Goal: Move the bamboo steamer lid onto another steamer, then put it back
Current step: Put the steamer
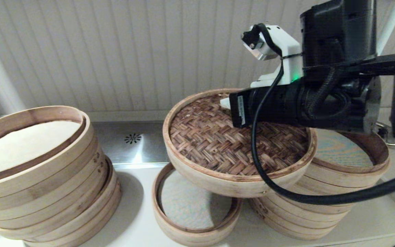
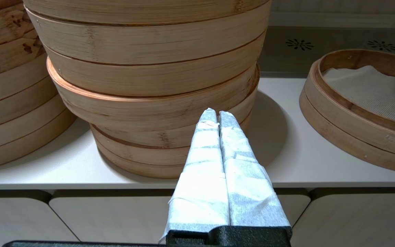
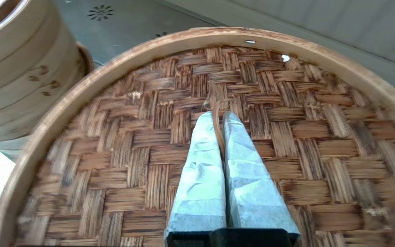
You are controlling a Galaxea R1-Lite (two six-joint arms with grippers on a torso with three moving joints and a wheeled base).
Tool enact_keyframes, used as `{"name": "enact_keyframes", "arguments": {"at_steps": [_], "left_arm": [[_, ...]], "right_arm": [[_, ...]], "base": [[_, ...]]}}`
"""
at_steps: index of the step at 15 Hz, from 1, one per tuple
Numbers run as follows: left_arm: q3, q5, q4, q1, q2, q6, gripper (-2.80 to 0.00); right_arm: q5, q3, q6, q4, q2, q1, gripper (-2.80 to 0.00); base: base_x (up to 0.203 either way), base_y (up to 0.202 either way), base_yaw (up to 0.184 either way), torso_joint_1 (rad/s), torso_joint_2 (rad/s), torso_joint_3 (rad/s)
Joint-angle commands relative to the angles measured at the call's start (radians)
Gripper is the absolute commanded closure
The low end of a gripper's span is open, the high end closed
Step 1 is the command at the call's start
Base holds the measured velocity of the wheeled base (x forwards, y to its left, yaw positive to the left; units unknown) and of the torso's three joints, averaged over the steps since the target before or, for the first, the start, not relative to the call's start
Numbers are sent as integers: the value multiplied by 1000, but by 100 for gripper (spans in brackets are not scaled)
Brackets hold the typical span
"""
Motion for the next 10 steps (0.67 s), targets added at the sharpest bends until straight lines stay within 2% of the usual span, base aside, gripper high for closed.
{"name": "enact_keyframes", "arguments": {"at_steps": [1, 3, 10], "left_arm": [[0, 0, 0, 0, 0, 0, 0], [0, 0, 0, 0, 0, 0, 0], [0, 0, 0, 0, 0, 0, 0]], "right_arm": [[-18, -32, 1, 0, 50, 30, 0], [-37, -37, 1, -1, 76, 58, 0], [-28, -45, 6, -4, 169, 50, 0]], "base": [[0, 0, 0, 0, 0, 0], [0, 0, 0, 0, 0, 0], [0, 0, 0, 0, 0, 0]]}}
